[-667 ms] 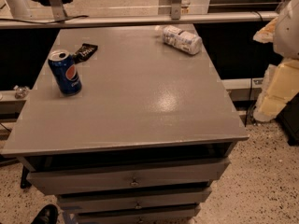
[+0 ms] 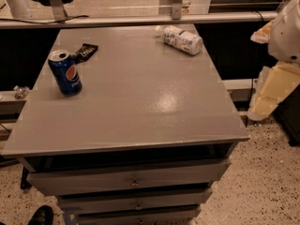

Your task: Move blue plastic bottle near pepsi can

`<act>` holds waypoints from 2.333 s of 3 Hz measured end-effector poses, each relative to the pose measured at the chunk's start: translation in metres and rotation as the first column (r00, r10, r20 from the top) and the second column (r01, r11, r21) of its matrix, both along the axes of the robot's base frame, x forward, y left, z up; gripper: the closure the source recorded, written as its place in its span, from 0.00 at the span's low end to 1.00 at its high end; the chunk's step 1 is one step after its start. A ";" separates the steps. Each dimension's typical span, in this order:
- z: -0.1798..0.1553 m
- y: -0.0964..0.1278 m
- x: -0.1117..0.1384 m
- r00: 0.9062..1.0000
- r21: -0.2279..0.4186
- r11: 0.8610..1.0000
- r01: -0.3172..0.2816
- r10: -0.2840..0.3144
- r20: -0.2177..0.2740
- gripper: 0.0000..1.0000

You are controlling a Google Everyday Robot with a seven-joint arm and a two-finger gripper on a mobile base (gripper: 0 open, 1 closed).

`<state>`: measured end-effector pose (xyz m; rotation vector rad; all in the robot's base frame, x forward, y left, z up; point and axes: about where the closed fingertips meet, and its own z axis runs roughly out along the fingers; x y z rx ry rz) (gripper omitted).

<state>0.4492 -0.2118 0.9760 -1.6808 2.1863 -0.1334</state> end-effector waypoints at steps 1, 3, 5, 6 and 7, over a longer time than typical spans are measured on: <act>-0.014 0.004 0.031 0.998 0.030 0.999 -0.012 0.010 0.058 0.00; -0.030 0.001 0.138 0.983 0.124 0.992 -0.004 -0.019 0.182 0.00; -0.048 0.007 0.239 0.966 0.275 0.961 0.031 -0.099 0.237 0.00; -0.048 0.007 0.239 0.966 0.275 0.961 0.031 -0.099 0.237 0.00; -0.050 0.012 0.248 0.961 0.309 0.950 0.045 -0.126 0.248 0.00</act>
Offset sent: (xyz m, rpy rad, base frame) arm 0.1491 0.0019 -0.0344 0.1209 -0.2255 0.0044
